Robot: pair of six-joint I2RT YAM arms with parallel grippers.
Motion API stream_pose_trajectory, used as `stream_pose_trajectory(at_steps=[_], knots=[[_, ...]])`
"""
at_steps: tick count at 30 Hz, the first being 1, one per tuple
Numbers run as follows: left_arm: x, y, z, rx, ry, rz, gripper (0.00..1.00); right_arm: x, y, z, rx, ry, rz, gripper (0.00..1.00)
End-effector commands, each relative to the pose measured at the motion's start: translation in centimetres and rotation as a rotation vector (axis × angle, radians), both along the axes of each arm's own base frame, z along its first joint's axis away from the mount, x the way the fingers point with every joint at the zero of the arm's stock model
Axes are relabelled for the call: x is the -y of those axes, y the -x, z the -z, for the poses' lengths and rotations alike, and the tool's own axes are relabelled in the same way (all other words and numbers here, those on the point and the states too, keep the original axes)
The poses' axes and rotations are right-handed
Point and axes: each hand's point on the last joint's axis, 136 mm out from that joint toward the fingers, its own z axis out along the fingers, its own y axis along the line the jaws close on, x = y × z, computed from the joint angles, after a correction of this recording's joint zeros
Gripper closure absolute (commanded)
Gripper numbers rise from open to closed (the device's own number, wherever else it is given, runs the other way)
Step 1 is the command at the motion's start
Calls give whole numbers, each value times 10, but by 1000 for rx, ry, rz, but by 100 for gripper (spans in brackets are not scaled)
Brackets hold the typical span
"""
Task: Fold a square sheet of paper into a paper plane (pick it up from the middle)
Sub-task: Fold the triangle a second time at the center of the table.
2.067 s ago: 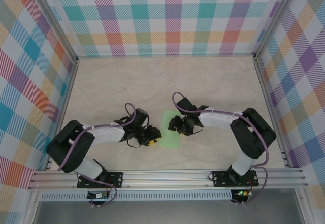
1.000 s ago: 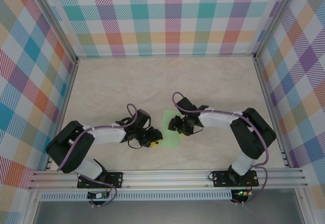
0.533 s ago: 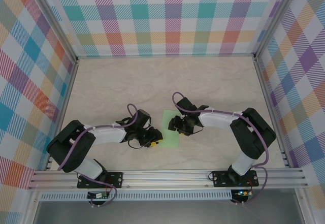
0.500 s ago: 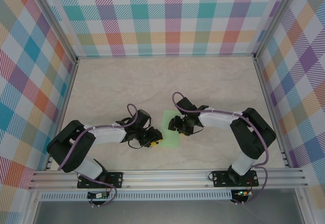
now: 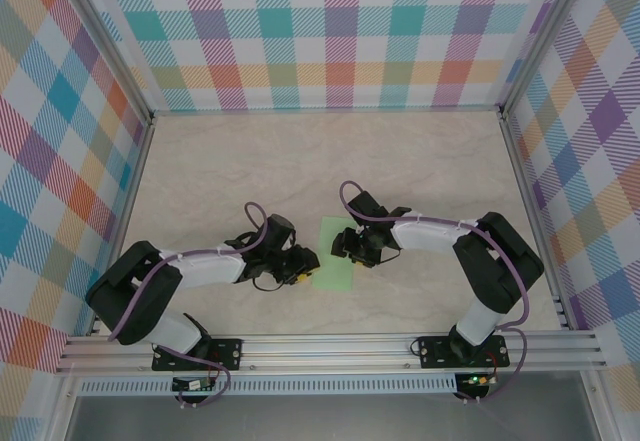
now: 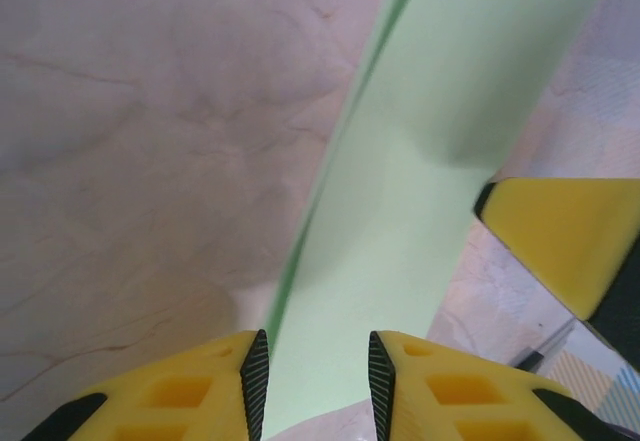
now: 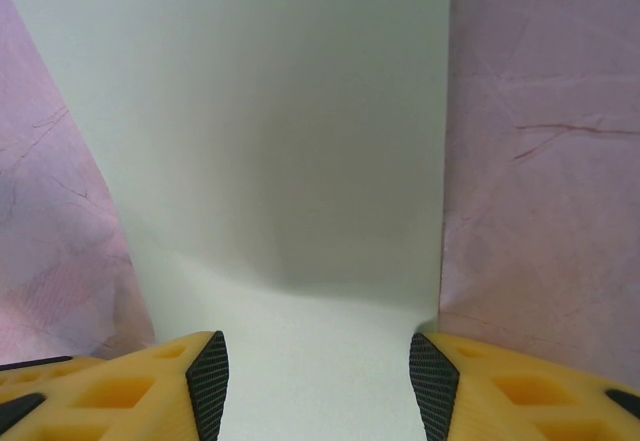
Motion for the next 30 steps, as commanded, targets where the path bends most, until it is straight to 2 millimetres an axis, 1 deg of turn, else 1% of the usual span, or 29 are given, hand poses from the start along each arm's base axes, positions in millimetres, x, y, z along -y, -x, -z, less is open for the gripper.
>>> stream_pose_trajectory(at_steps=[1, 6, 10, 14, 18, 23, 30], knots=[[-8, 8, -4, -11, -58, 24, 65, 20, 20, 29, -97, 93, 19, 45], [-3, 19, -4, -42, -22, 76, 65, 21, 20, 30, -98, 97, 22, 45], [7, 16, -9, -29, 22, 96, 64, 22, 21, 30, -98, 98, 26, 45], [12, 13, -6, -41, 30, 106, 64, 22, 21, 31, -101, 101, 24, 45], [9, 14, 1, -59, -1, 101, 64, 22, 21, 30, -98, 100, 24, 45], [3, 16, 2, -55, -26, 100, 63, 22, 21, 31, -102, 102, 26, 45], [10, 16, 2, -66, 5, 117, 63, 22, 21, 31, -104, 101, 23, 45]])
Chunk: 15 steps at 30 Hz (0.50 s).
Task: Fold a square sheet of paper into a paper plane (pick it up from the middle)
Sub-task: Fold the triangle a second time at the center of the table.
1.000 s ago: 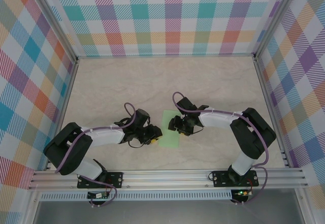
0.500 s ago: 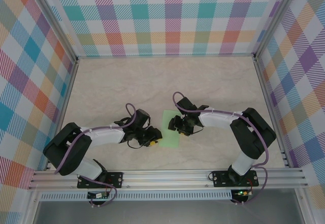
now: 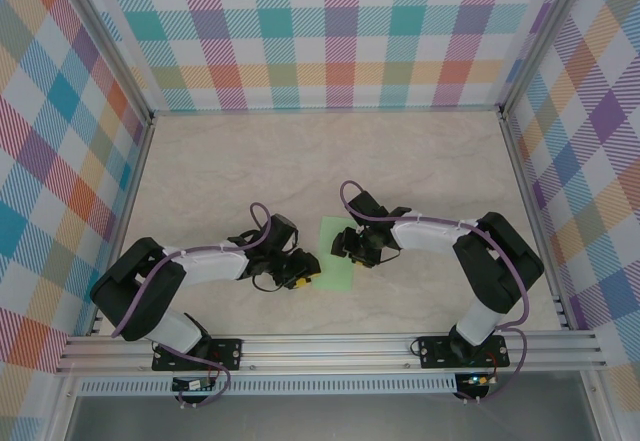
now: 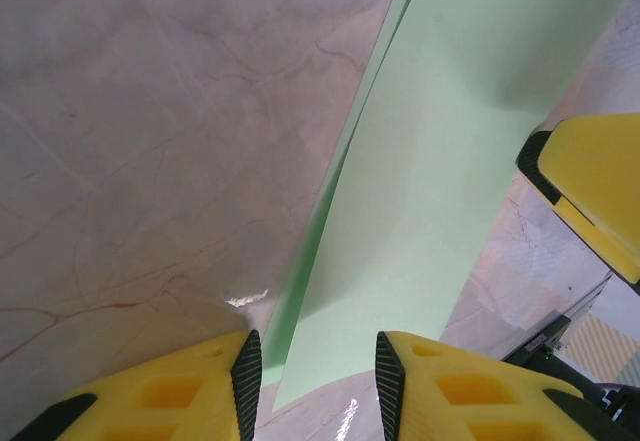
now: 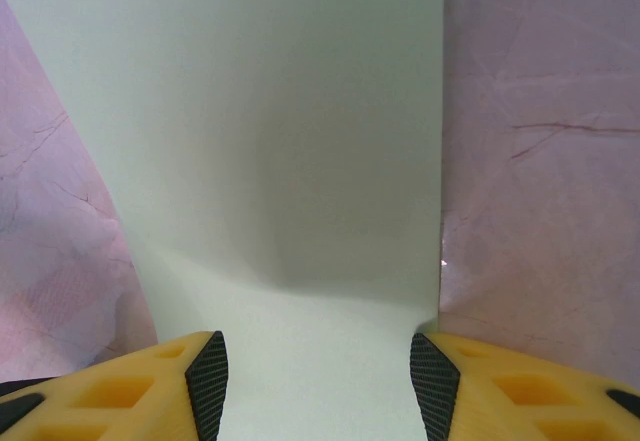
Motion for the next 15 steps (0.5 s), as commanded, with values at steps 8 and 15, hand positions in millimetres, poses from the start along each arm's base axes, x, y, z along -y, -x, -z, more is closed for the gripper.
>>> stream_pose_trajectory(at_steps=[8, 15], knots=[[12, -1, -4, -2, 27, 43, 63, 21, 21, 30, -99, 102, 10, 44], [16, -2, -7, 7, 61, 48, 63, 22, 21, 30, -99, 104, 9, 44]])
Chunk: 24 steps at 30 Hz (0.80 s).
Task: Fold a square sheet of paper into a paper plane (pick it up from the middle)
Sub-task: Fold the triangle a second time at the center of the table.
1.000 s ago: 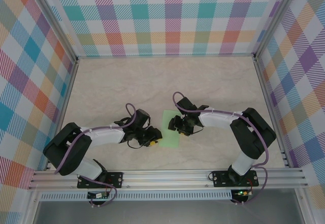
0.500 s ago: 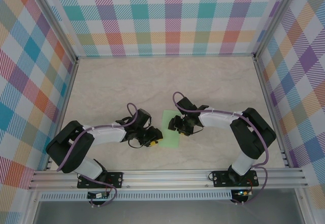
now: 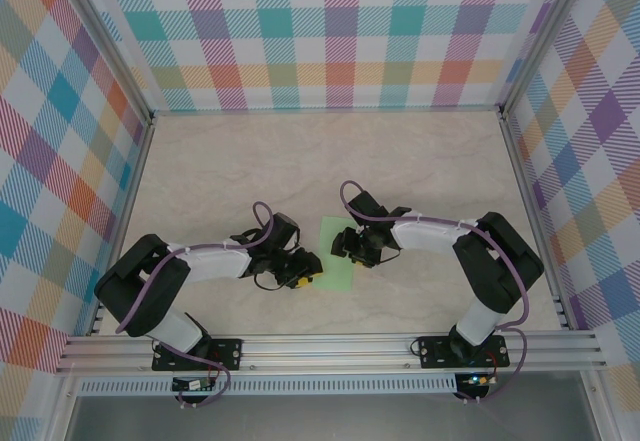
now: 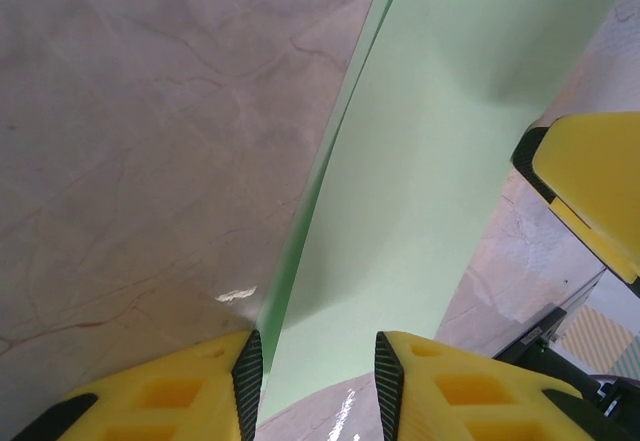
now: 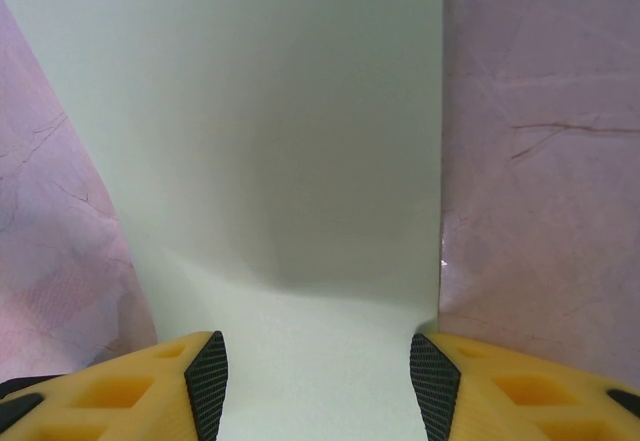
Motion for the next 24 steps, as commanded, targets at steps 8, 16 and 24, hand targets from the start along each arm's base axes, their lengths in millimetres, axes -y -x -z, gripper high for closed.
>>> stream_pose_trajectory(at_steps=[8, 16, 24], knots=[[13, -10, -18, 67, 69, 4, 64, 21, 22, 29, -99, 103, 9, 44], [15, -27, -17, 93, 88, -55, 65, 16, 19, 25, -95, 73, 7, 44], [17, -43, -15, 97, 113, -86, 73, 6, 11, 9, -47, 12, 3, 44]])
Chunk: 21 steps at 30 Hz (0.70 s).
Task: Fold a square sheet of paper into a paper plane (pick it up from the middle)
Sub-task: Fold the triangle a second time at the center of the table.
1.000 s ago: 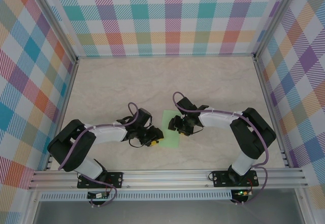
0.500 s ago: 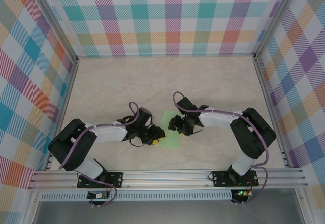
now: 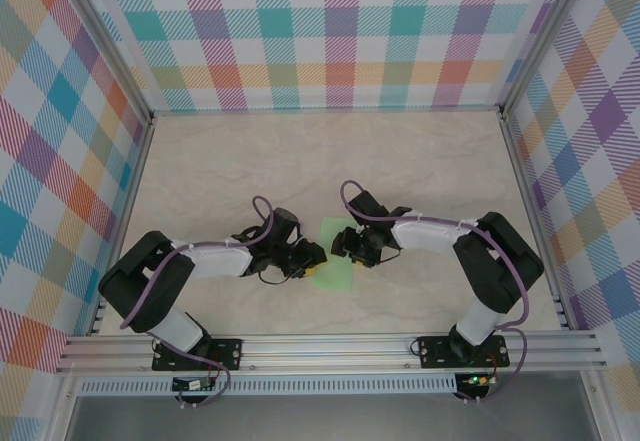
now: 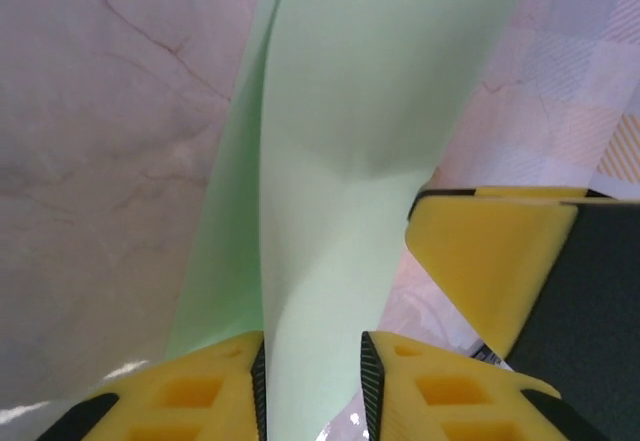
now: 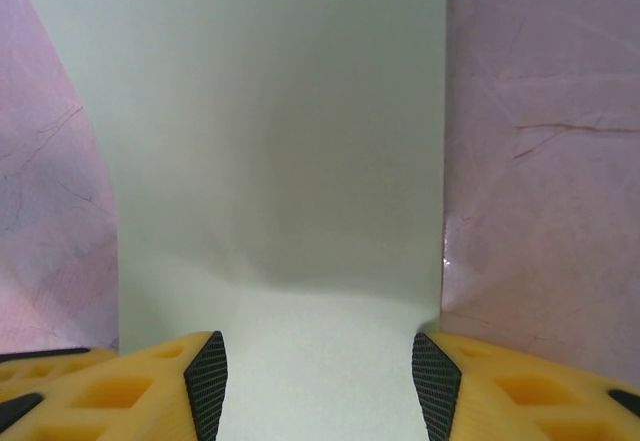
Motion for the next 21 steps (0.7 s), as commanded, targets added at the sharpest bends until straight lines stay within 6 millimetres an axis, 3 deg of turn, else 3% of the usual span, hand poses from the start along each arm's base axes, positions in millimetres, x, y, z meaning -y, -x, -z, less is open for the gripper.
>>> stream_pose_trajectory(at_steps=[1, 8, 11, 17, 21], knots=[[3, -13, -3, 12, 19, -23, 75, 7, 11, 7, -37, 18, 3, 44], [4, -16, -8, 12, 34, -26, 85, 13, 9, -27, 88, -24, -17, 45], [5, -17, -13, 15, 46, -21, 87, 10, 14, -45, 178, -56, -103, 46], [7, -18, -22, 22, 53, -7, 90, -6, 38, -67, 332, -76, -297, 49], [7, -18, -23, 16, 50, -5, 92, -26, 56, -69, 402, -26, -428, 42]])
